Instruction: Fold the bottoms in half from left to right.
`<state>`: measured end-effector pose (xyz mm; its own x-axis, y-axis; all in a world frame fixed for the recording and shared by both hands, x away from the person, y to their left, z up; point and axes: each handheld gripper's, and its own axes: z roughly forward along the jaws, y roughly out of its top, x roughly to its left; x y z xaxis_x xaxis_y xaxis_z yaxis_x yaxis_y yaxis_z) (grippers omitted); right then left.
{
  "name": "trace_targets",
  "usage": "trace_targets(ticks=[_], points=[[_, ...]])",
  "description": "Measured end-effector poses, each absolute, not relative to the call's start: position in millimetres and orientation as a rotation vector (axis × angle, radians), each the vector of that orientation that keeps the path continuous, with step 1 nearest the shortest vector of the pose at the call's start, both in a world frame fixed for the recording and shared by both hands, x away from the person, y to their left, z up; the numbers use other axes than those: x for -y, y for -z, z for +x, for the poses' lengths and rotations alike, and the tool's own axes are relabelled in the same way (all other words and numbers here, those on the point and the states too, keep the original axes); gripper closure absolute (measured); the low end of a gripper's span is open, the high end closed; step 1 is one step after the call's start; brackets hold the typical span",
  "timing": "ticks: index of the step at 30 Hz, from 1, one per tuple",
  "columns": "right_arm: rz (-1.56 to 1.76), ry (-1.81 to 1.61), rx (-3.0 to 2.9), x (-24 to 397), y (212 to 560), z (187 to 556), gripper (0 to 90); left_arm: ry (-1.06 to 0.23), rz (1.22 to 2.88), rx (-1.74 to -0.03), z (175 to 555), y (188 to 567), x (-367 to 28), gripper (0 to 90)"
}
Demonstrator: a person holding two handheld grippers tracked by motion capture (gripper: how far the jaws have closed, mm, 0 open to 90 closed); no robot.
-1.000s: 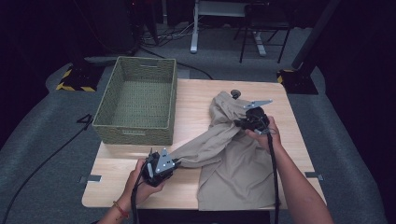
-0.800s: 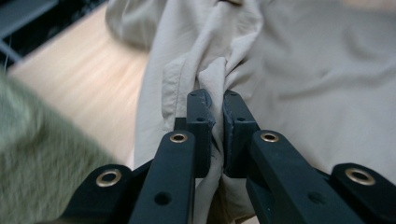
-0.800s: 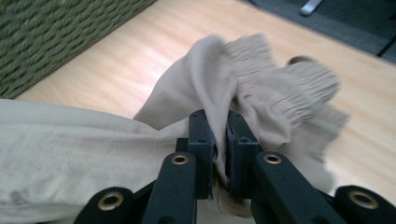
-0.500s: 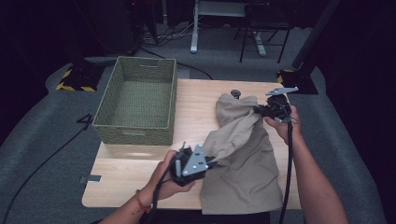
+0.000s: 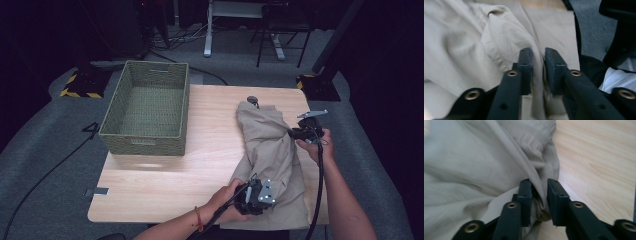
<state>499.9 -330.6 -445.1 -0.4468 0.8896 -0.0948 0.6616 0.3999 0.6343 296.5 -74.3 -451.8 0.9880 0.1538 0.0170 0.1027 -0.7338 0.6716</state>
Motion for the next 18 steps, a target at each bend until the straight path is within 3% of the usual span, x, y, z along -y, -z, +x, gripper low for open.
trace_targets(ticks=[2,5,6,12,18], points=[[1.321,-0.724,-2.247,334.2,451.8,496.7,56.4,-0.080,2.409,-0.174,294.1,454.7,74.4,51.4],[1.314,-0.790,-2.195,343.4,446.5,482.5,50.8,-0.116,2.344,-0.182,288.0,444.7,54.3,29.5],[1.304,-0.818,-2.166,346.9,441.7,474.5,48.0,-0.132,2.305,-0.197,286.9,438.5,39.6,27.0],[1.161,-1.077,-2.157,349.3,417.3,396.4,43.2,-0.166,2.315,-0.381,292.5,444.5,-20.1,23.7],[0.995,-1.099,-2.364,306.2,443.1,325.9,39.0,-0.230,2.437,-0.418,300.6,477.5,-19.5,26.5]])
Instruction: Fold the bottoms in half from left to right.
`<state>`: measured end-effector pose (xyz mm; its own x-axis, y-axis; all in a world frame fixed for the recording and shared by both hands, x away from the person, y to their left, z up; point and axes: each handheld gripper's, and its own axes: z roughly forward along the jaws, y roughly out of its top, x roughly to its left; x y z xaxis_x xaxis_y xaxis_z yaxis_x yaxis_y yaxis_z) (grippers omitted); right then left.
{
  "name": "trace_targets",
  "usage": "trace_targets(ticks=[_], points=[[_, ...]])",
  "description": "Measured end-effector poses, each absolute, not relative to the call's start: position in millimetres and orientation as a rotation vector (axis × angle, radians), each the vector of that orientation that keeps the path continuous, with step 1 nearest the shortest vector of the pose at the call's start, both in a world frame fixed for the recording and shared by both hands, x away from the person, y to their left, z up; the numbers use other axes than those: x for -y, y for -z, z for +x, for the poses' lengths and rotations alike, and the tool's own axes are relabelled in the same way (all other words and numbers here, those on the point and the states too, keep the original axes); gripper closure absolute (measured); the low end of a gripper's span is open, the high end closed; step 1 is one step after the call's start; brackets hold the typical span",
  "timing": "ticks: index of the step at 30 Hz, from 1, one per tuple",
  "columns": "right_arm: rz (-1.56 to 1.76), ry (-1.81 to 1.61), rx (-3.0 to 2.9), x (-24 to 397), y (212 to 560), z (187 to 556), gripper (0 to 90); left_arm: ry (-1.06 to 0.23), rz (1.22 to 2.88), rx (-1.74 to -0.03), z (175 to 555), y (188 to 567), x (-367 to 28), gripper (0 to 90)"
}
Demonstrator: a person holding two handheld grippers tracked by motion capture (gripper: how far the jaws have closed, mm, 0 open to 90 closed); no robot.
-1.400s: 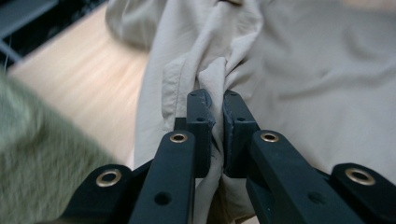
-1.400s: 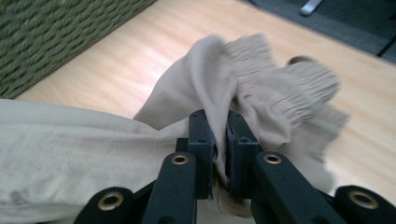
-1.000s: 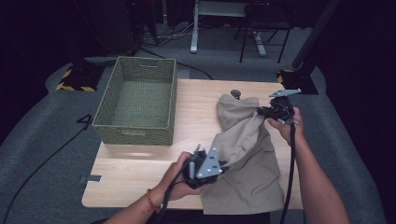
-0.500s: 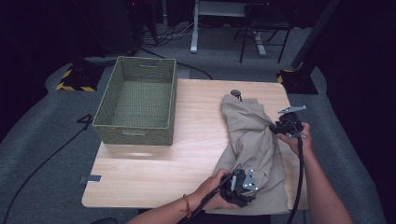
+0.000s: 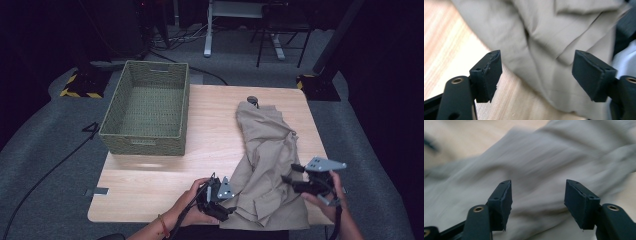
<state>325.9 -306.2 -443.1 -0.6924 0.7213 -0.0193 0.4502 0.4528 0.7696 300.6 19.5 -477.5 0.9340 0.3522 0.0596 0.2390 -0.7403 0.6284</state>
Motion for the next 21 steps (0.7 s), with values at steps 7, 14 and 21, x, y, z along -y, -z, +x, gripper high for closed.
trace_targets(ticks=[7,14,21], points=[[1.060,-0.900,-2.442,298.4,483.8,332.7,40.4,-0.263,2.435,-0.470,316.0,490.1,-9.4,35.0],[1.095,-0.880,-2.408,309.3,489.9,353.3,41.0,-0.304,2.423,-0.512,330.1,489.3,-15.5,63.6],[1.129,-0.816,-2.306,316.0,487.5,379.9,41.3,-0.393,2.423,-0.634,348.4,487.9,-25.6,69.2]])
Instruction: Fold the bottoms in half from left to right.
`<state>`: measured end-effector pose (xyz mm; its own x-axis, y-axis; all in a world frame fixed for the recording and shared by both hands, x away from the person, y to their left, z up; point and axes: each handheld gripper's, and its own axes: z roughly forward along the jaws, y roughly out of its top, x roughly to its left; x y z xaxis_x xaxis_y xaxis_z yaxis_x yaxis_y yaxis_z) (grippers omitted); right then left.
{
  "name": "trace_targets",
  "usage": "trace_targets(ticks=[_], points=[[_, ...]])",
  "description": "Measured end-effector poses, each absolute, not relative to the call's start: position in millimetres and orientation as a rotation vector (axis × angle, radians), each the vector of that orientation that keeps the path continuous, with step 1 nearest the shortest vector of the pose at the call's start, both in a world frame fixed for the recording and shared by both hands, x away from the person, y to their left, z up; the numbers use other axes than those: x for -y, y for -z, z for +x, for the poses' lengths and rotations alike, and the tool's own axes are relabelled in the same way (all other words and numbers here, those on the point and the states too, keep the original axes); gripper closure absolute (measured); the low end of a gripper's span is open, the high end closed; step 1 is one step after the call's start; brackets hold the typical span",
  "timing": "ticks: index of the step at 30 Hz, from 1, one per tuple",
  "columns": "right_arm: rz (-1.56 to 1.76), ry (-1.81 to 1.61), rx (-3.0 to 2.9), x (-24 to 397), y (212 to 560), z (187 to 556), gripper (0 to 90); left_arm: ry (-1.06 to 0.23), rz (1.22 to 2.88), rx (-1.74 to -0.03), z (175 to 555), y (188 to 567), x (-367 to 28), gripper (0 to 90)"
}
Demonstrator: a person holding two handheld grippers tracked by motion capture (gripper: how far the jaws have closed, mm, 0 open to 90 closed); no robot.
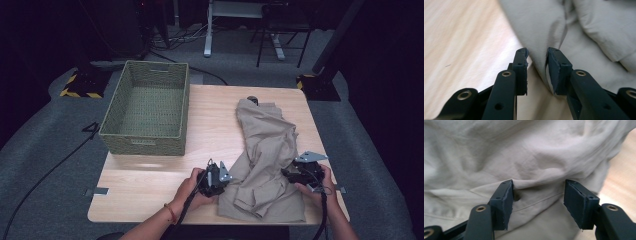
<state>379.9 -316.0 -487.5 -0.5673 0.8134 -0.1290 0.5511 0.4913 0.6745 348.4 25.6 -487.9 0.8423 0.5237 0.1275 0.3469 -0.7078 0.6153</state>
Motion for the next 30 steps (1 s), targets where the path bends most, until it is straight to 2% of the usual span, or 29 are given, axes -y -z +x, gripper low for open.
trace_targets(ticks=[4,8,14,20,24,26,28,30], points=[[1.038,-0.940,-2.331,300.3,469.4,364.8,39.0,-0.335,2.414,-0.622,349.7,488.2,-31.8,61.1],[0.897,-1.101,-2.420,273.1,452.0,347.1,35.8,-0.328,2.408,-0.603,346.8,489.1,-33.6,60.5],[0.781,-1.006,-2.602,243.1,469.3,342.5,37.4,-0.312,2.360,-0.611,345.6,493.0,-38.1,60.6],[0.723,-0.970,-2.730,265.6,480.3,323.9,50.7,-0.279,2.337,-0.638,347.0,494.4,-40.6,60.8],[0.750,-0.964,-2.719,297.8,478.5,306.2,68.8,-0.269,2.334,-0.647,347.7,494.5,-41.0,60.9],[0.790,-0.949,-2.707,310.9,478.9,299.7,73.5,-0.266,2.336,-0.643,348.2,494.3,-40.9,60.7],[0.822,-0.939,-2.679,323.1,480.6,294.3,74.2,-0.273,2.351,-0.653,348.5,492.7,-39.5,59.7],[0.869,-0.933,-2.651,332.7,480.9,291.5,75.7,-0.310,2.404,-0.647,350.2,488.7,-36.1,53.2]])
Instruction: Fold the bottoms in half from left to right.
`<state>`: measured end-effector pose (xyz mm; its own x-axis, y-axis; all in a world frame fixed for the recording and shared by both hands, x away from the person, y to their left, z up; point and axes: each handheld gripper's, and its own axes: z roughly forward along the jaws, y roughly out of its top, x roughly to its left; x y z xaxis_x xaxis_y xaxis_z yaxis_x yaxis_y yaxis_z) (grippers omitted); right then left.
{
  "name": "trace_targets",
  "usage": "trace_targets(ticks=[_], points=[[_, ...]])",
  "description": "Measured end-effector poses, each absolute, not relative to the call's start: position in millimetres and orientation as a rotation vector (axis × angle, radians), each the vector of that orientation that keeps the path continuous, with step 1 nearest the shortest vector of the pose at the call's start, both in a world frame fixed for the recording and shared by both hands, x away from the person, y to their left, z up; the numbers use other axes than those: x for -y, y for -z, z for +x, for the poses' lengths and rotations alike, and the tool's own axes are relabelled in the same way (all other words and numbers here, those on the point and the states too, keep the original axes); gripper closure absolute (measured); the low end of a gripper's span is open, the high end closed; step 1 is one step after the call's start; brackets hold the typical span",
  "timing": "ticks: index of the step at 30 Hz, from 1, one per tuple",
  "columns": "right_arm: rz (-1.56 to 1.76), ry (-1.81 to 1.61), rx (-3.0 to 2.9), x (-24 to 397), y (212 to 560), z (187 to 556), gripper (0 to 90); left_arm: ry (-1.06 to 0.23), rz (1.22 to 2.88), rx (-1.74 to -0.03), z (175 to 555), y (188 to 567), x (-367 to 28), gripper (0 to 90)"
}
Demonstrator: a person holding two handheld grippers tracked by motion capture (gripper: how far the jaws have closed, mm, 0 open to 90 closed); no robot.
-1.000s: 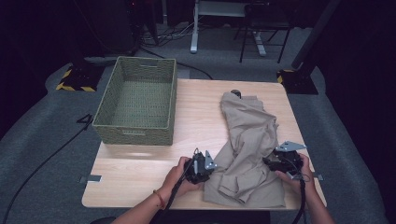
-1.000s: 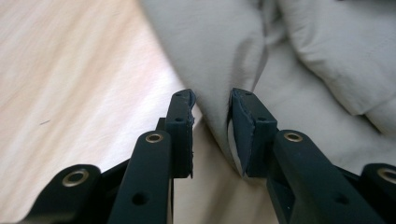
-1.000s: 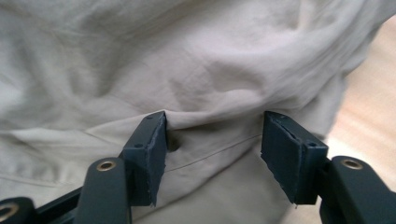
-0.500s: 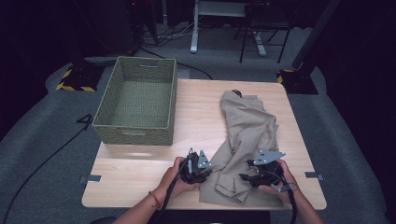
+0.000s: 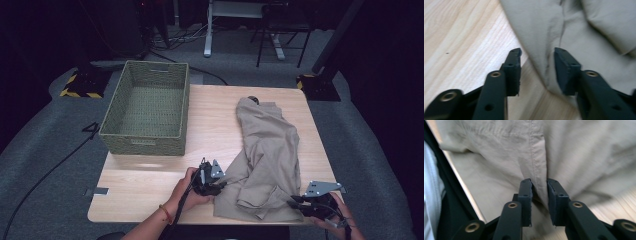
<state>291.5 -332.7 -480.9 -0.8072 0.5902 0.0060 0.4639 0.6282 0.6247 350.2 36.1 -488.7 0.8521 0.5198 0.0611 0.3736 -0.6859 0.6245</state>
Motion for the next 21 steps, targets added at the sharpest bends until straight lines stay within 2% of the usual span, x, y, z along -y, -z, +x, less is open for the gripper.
trace_targets(ticks=[2,5,8,11,17,19,20,21], points=[[0.895,-0.885,-2.599,338.9,478.2,290.3,72.9,-0.312,2.399,-0.631,352.1,484.5,-31.0,45.5],[0.942,-0.817,-2.487,344.0,468.9,291.3,57.1,-0.298,2.362,-0.581,357.7,472.6,-20.2,39.7],[0.971,-0.987,-2.403,341.9,454.7,293.3,47.3,-0.356,2.362,-0.561,370.3,462.6,0.1,35.8],[0.854,-1.146,-2.461,321.4,448.1,291.9,40.8,-0.323,2.351,-0.558,385.9,459.9,18.0,32.6],[0.697,-1.099,-2.623,279.6,465.9,298.1,36.9,-0.291,2.400,-0.585,411.3,474.9,51.1,32.2],[0.684,-1.078,-2.667,276.1,473.1,298.8,38.5,-0.299,2.417,-0.603,417.3,479.7,56.0,36.6],[0.684,-1.069,-2.679,275.7,475.9,298.7,44.2,-0.311,2.422,-0.613,420.3,482.3,58.0,40.2],[0.677,-1.052,-2.695,275.9,477.9,298.2,50.9,-0.308,2.435,-0.607,423.1,484.2,58.8,50.1]])
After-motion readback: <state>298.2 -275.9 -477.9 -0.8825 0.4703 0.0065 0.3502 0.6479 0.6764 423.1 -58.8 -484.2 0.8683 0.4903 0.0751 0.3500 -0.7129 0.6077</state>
